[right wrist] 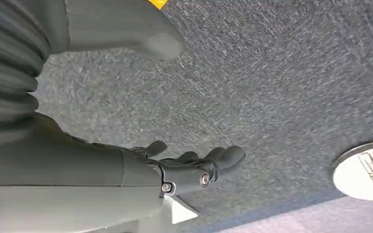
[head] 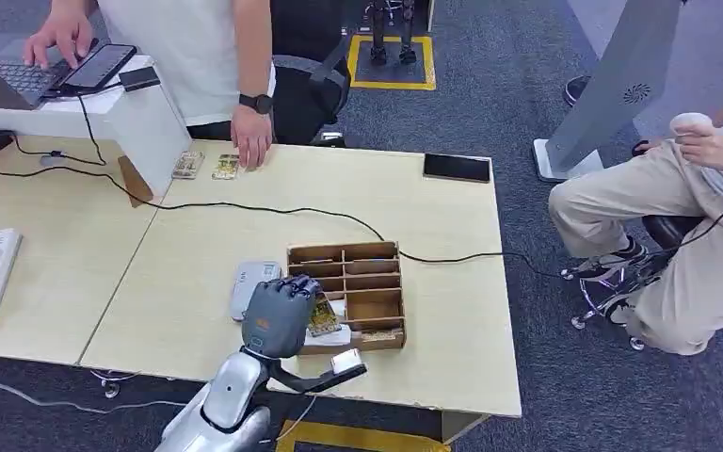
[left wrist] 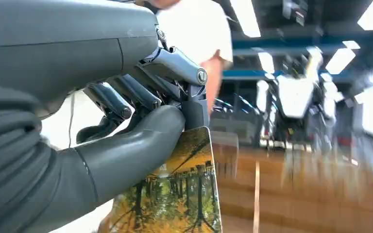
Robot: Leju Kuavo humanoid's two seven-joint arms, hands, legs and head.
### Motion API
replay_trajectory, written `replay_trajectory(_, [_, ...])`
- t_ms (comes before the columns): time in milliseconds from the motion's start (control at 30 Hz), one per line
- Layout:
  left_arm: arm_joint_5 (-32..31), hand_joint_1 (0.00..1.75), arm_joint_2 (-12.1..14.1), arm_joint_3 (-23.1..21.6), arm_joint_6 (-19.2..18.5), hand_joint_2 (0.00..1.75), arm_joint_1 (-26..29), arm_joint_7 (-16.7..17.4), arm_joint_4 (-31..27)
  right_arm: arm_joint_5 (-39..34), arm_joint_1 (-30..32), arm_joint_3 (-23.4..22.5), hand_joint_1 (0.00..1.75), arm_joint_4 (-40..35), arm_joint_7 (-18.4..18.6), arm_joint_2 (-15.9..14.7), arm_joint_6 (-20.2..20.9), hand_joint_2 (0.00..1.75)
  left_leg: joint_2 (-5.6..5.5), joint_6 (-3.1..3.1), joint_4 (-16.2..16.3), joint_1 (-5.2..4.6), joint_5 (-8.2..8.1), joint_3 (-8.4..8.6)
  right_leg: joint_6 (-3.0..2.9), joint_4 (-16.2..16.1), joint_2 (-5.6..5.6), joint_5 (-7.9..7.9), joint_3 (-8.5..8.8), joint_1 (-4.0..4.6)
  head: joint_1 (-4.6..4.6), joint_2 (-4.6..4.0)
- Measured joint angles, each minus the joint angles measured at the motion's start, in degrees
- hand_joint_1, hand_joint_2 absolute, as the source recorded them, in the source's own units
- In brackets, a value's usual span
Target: Pass the card to the sensor for recognition and then transmit it.
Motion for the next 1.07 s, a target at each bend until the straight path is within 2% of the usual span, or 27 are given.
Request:
replay_trajectory(133, [3.9,1.75,-1.7,2.6,2.4,1.75,1.2,-2.1,-2.9,2.7,-0.4,-1.6,0.0,0.0,-0.5,0.0,0.0,1.75,-0.01,0.0,0.0,0.0,0.0,0.0,0.0,0.0,-0.01,0.0,0.0,0.0,0.0,0.0])
replay_trajectory(433, [10.2,1.75,-5.6,6.6,2.5,1.75,2.2,-7.0,-6.0,5.4,-1.4,-5.4,0.0,0.0,-1.1,0.0,0.0,1.75,-0.01,0.0,0.0,0.0,0.0,0.0,0.0,0.0,-0.01,0.01,0.0,0.0,0.0,0.0])
replay_trajectory(667, [16.7,1.75,-7.8,8.2,2.4,1.75,2.6,-8.1,-6.7,5.8,-1.9,-7.4,0.0,0.0,-1.1,0.0,0.0,1.75,-0.01,0.0,0.0,0.0,0.0,0.0,0.0,0.0,-0.01,0.0,0.0,0.0,0.0,0.0])
replay_trajectory(767, [24.8,1.75,-8.5,8.3,0.3,1.75,2.6,-8.5,-7.4,6.7,-2.1,-8.5,0.0,-0.1,-1.1,0.1,0.0,1.75,-0.02,0.0,0.0,0.0,0.0,0.0,0.0,0.0,-0.02,0.0,0.0,0.0,0.0,0.0])
replay_trajectory(800, [30.0,1.75,-8.7,8.3,-1.9,1.75,2.5,-9.1,-7.6,6.7,-2.1,-8.8,0.0,-0.1,-1.1,0.1,0.0,1.75,-0.02,0.0,0.0,0.0,0.0,0.01,0.0,0.0,-0.01,0.0,0.0,0.0,0.0,0.0])
replay_trajectory(867, [45.6,1.75,-9.4,8.8,-7.8,1.75,2.0,-9.6,-8.2,6.8,-2.3,-9.9,0.0,-0.6,-1.1,0.3,0.0,1.75,-0.02,0.0,0.0,-0.01,0.0,0.0,0.0,0.0,-0.01,0.01,0.0,0.0,0.0,0.0])
replay_trajectory(933, [56.5,1.75,-10.2,9.1,-11.7,1.75,1.0,-9.2,-8.2,6.8,-2.4,-10.8,0.0,-1.0,-1.1,0.4,0.0,1.75,-0.03,0.0,0.0,-0.01,0.01,0.0,0.0,0.0,-0.02,0.01,0.01,0.0,0.0,0.0])
replay_trajectory(1067, [66.5,1.75,-11.0,9.7,-15.5,1.75,-0.8,-7.5,-8.3,6.8,-2.4,-11.6,0.0,-1.4,-1.1,0.5,0.0,1.75,-0.02,0.0,0.0,-0.01,0.01,0.0,0.0,0.0,-0.02,0.02,0.01,0.0,0.0,0.0])
